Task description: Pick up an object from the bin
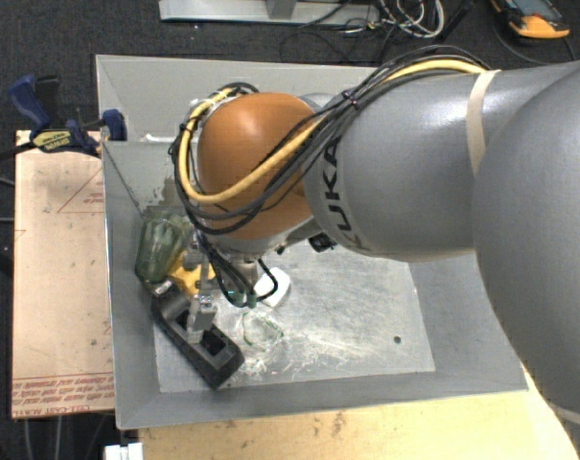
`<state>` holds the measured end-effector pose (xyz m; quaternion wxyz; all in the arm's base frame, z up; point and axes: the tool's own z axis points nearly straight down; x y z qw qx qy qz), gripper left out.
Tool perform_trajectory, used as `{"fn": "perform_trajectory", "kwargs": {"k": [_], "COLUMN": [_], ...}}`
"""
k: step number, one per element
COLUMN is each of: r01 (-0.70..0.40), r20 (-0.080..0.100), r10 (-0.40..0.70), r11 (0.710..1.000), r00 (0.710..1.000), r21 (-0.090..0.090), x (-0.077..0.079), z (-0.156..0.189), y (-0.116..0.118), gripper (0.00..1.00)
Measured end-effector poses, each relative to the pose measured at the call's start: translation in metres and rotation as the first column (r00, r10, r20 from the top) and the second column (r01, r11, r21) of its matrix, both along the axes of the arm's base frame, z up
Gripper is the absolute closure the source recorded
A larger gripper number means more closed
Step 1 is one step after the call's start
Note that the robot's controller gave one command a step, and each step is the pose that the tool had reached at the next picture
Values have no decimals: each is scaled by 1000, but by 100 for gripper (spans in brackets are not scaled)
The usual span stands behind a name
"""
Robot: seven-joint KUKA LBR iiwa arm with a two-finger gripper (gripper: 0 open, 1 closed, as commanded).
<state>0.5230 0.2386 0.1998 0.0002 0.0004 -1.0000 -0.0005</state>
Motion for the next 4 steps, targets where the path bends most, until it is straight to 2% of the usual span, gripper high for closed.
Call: {"fn": "perform_trajectory", "kwargs": {"k": [1,2,3,4], "r01": [-85,-226,-225,-225], "r20": [5,14,9,9], "r10": [85,226,225,225], "r11": [996,974,974,974], "r00": [996,974,974,974], "r21": [1,5,0,1], "x": [-17,-21,-21,-21], "z": [-36,-98,-93,-93], "y": [-7,-14,-15,-15], "gripper": [0,0,100,100]}}
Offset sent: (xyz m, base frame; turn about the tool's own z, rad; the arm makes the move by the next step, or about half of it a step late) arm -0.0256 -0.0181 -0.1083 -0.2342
